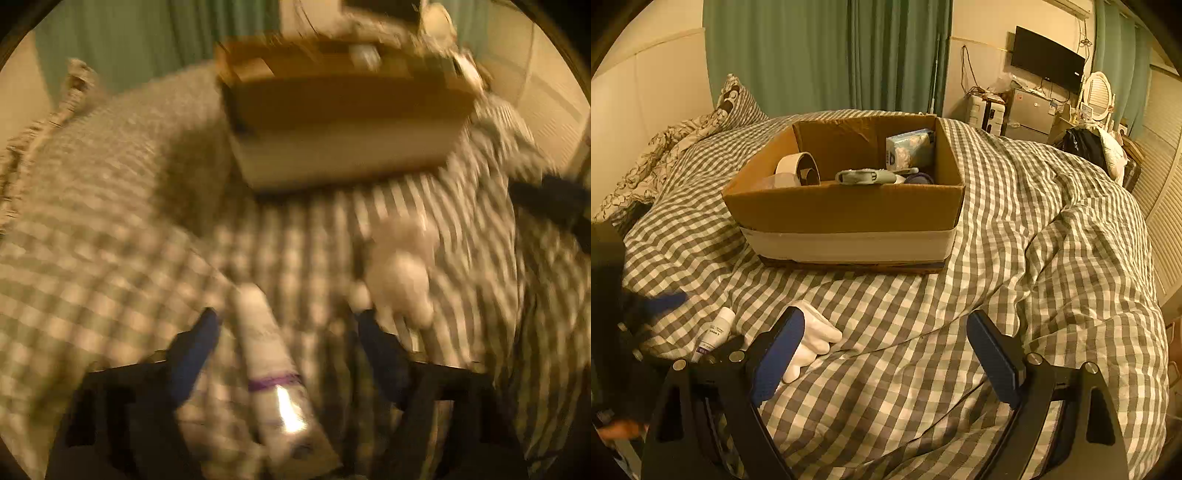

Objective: Organize objects
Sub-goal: 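Grasp the white tube with the left tool while the right tool grasps the white figurine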

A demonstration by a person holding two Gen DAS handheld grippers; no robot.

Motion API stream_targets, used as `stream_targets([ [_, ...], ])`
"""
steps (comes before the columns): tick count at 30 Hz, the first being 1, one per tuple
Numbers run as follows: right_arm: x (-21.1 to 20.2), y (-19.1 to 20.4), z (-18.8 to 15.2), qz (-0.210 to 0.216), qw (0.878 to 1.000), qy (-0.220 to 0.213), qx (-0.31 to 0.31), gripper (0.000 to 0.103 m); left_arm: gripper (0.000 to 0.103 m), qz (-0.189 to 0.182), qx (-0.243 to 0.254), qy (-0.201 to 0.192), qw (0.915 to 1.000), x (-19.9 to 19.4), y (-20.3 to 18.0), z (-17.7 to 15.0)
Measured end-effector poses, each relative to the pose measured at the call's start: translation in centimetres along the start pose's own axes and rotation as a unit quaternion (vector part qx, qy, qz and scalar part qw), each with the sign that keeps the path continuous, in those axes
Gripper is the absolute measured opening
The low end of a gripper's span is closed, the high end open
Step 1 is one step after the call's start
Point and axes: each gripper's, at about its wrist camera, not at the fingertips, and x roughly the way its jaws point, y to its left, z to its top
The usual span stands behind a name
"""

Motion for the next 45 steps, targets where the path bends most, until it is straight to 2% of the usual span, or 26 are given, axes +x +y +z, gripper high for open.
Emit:
stream_targets([
  [3,-0.3,-0.2,0.0,-0.003,1.0,-0.002,0.001,0.09,0.037,-0.018,0.02,0.006,0.9996,0.4,-0.9,-0.6],
  [4,-0.4,-0.2,-0.1,-0.003,1.0,-0.001,0.002,0.09,0.019,-0.042,0.014,0.005,0.999,0.1,-0.9,-0.5],
  [5,-0.3,-0.3,-0.1,-0.002,1.0,0.0,0.004,0.09,0.019,-0.052,0.01,0.005,0.9986,-0.1,-0.8,-0.5],
  [11,-0.1,-0.2,-0.2,0.004,1.0,0.007,0.008,0.09,0.019,-0.049,0.001,-0.038,0.9981,-2.8,-0.2,-0.1],
  [13,0.3,0.1,-0.3,0.013,1.0,0.014,0.007,0.09,0.019,-0.031,0.0,-0.063,0.9975,-4.2,0.6,0.6],
  [17,1.6,1.5,-0.5,0.037,0.999,0.033,0.001,0.09,0.019,-0.001,-0.008,-0.086,0.9962,-5.5,2.7,1.2],
  [21,4.2,3.3,-0.6,0.057,0.996,0.064,-0.004,0.09,0.019,0.009,-0.024,-0.087,0.9959,-5.4,4.0,1.2],
  [28,8.9,6.0,-0.8,0.052,0.991,0.122,-0.022,0.09,0.019,0.004,-0.032,-0.08,0.9962,-4.8,4.6,0.8],
  [31,9.8,6.6,-1.5,0.054,0.989,0.132,-0.031,0.09,0.019,0.0,-0.034,-0.08,0.9962,-4.7,4.7,0.8],
  [33,9.8,7.0,-1.8,0.054,0.989,0.133,-0.043,0.083,0.019,-0.002,-0.034,-0.079,0.9963,-4.7,4.7,0.8],
  [36,9.0,7.2,-2.0,0.056,0.989,0.128,-0.054,0.047,0.019,-0.004,-0.031,-0.079,0.9963,-5.0,4.4,0.8],
  [37,8.6,7.1,-2.1,0.063,0.989,0.127,-0.052,0.038,0.019,-0.005,-0.03,-0.08,0.9963,-5.2,4.3,0.8],
  [45,3.2,5.5,-2.1,0.063,0.993,0.083,-0.053,0.037,0.019,-0.009,-0.01,-0.093,0.9955,-7.0,2.4,1.0],
])
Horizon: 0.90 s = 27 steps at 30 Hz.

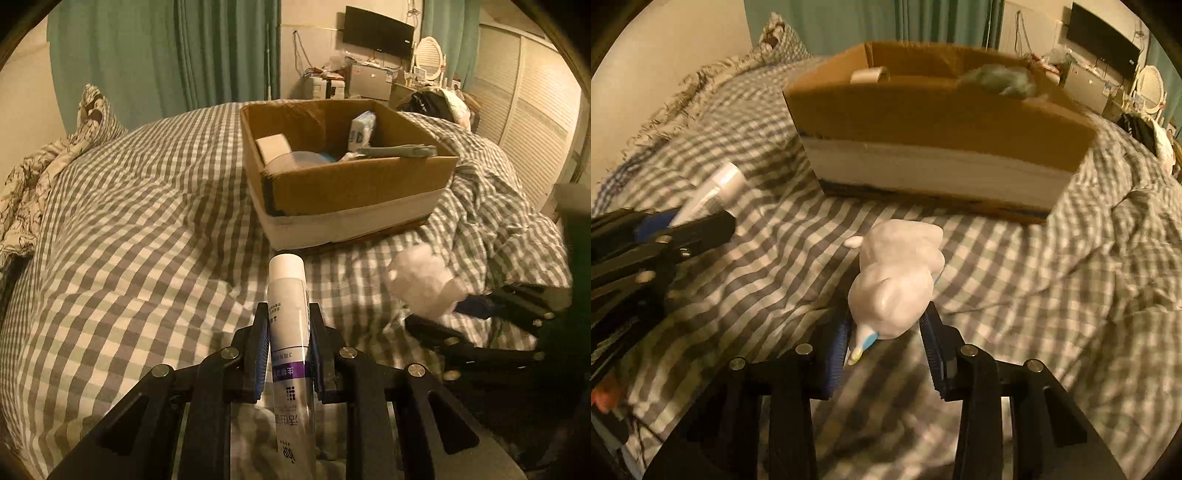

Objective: Organize objects
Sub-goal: 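Grasp the white tube with the left tool while the right tool grasps the white figurine, then drop the white tube and figurine into the box with both tools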

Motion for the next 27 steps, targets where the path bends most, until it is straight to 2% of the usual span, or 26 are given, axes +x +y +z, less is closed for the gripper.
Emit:
stream_targets([
  [9,-7.0,-1.0,-2.3,-0.004,0.999,-0.044,-0.014,0.037,0.019,-0.021,0.018,-0.002,0.9996,-1.7,-2.3,0.7],
  [14,-9.3,-2.1,-1.7,0.0,0.998,-0.065,-0.015,0.037,0.019,-0.042,0.022,-0.017,0.9987,-3.1,-3.2,2.4],
  [20,-11.7,-3.6,0.9,-0.005,0.994,-0.103,-0.022,0.037,0.019,-0.054,0.038,-0.047,0.9967,-4.5,-4.2,6.1],
  [27,-13.7,-5.5,6.5,-0.023,0.989,-0.145,-0.023,0.037,0.019,-0.05,0.047,-0.076,0.9947,-4.5,-4.6,11.9],
])
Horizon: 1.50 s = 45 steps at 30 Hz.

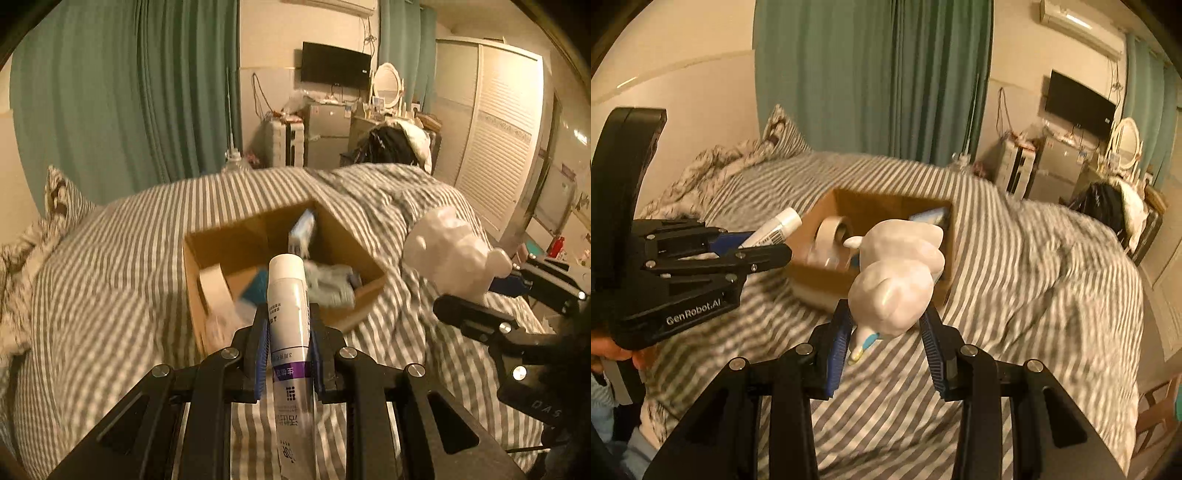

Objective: Organize objects
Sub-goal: 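Drop the white tube and figurine into the box with both tools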

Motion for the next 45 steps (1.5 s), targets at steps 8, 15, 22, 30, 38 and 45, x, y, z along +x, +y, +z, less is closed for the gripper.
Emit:
stream_targets([
  [8,3.0,-1.8,7.1,0.003,1.0,-0.025,-0.001,0.037,0.019,0.008,-0.009,-0.003,0.9999,3.9,1.8,5.8],
  [15,8.4,-3.4,10.5,0.019,1.0,-0.013,0.015,0.037,0.019,0.02,-0.015,0.016,0.9996,9.2,3.5,8.2],
  [22,14.2,-4.2,10.6,0.036,0.998,0.02,0.039,0.037,0.019,0.018,-0.023,0.058,0.9979,14.8,4.4,7.5],
  [30,18.3,-5.8,8.6,0.039,0.996,0.05,0.058,0.038,0.02,0.016,-0.027,0.087,0.9957,18.1,4.6,6.0],
  [38,16.0,-7.9,9.1,0.023,0.996,0.016,0.089,0.073,0.072,0.053,-0.052,0.063,0.9953,16.4,4.9,6.7],
  [45,10.6,-7.8,10.5,0.001,0.996,-0.021,0.085,0.08,0.091,0.073,-0.056,0.01,0.9957,11.1,5.0,9.0],
])
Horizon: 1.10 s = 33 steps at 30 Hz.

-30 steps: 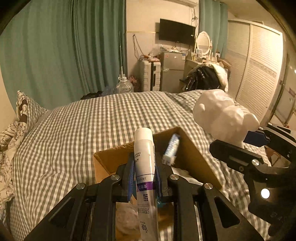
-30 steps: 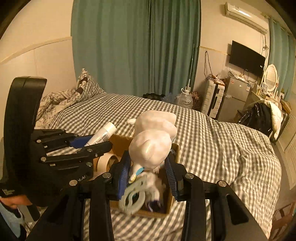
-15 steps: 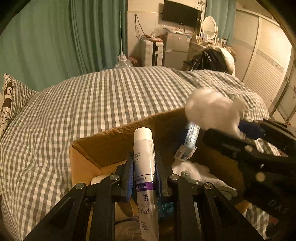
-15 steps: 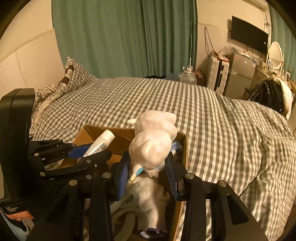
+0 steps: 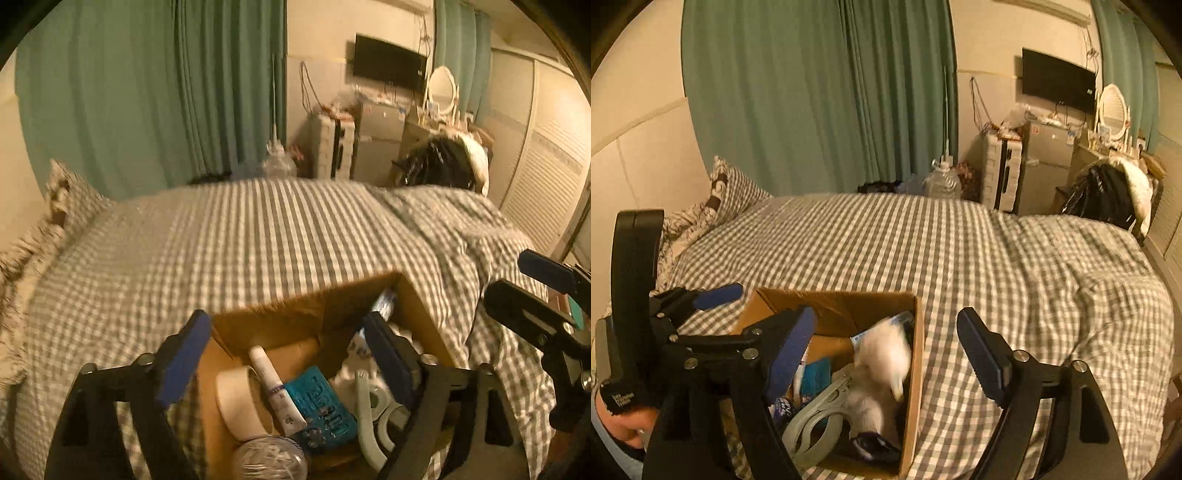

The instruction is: Organize objects

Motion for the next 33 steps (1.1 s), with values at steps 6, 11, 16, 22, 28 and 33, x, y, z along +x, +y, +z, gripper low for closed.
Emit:
stream_targets([
  [6,-6.7,1.2,1.4,-0.013,0.999,-0.048,-0.009,0.087,0.1,0.01,-0.003,-0.055,0.9984,-6.5,0.0,1.5],
  [11,-12.5,2.5,1.6,-0.013,0.996,-0.081,-0.016,0.088,0.102,0.004,-0.003,-0.099,0.995,-12.8,0.0,1.6],
  [16,-19.4,4.0,0.9,-0.019,0.992,-0.126,-0.024,0.094,0.103,0.004,0.005,-0.156,0.9877,-19.5,0.3,0.6],
  [22,-25.8,4.8,-1.7,-0.024,0.983,-0.18,-0.016,0.103,0.103,0.02,-0.012,-0.204,0.9788,-24.3,1.4,-2.1],
  [28,-27.1,5.8,-5.3,-0.07,0.971,-0.222,-0.055,0.103,0.103,0.036,-0.041,-0.246,0.9679,-25.9,2.0,-6.3],
  [33,-23.0,4.7,-9.5,-0.071,0.968,-0.238,-0.039,0.103,0.103,0.064,-0.045,-0.245,0.9662,-23.2,2.1,-10.3],
])
